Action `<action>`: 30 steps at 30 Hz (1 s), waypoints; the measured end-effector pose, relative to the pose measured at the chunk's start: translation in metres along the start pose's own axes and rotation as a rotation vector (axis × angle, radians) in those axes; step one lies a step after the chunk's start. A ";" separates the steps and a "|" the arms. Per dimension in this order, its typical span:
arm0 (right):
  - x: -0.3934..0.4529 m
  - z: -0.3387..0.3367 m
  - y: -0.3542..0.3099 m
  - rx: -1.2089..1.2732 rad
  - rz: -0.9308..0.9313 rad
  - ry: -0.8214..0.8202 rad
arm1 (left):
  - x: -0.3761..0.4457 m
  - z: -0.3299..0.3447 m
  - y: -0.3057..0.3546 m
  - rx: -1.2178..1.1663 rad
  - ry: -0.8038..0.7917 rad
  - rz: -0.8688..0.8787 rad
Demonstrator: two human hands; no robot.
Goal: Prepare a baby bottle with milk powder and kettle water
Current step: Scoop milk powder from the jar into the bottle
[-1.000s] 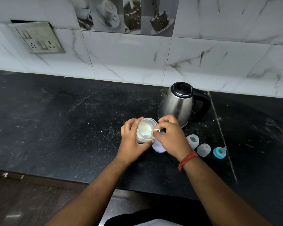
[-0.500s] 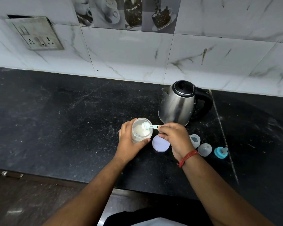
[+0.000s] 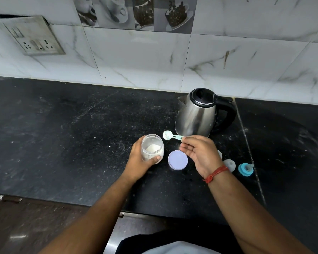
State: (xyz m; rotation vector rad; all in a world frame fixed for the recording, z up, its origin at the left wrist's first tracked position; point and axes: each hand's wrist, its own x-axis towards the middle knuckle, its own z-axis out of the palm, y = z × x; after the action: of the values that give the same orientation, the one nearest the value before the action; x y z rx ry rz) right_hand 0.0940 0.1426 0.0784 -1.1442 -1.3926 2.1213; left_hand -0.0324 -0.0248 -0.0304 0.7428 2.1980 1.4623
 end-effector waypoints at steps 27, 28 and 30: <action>-0.005 -0.148 -0.055 0.211 -0.017 0.166 | -0.003 0.134 0.090 0.132 -0.281 0.204; -0.005 -0.152 -0.054 0.204 -0.010 0.169 | 0.000 0.141 0.087 0.138 -0.312 0.177; -0.005 -0.159 -0.052 0.198 0.008 0.178 | 0.003 0.153 0.083 0.153 -0.347 0.133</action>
State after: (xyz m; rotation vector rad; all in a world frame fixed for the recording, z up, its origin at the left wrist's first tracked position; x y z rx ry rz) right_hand 0.2148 0.2573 0.0969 -1.2253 -1.0763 2.0527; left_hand 0.0724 0.1124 -0.0112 1.1216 2.0368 1.1282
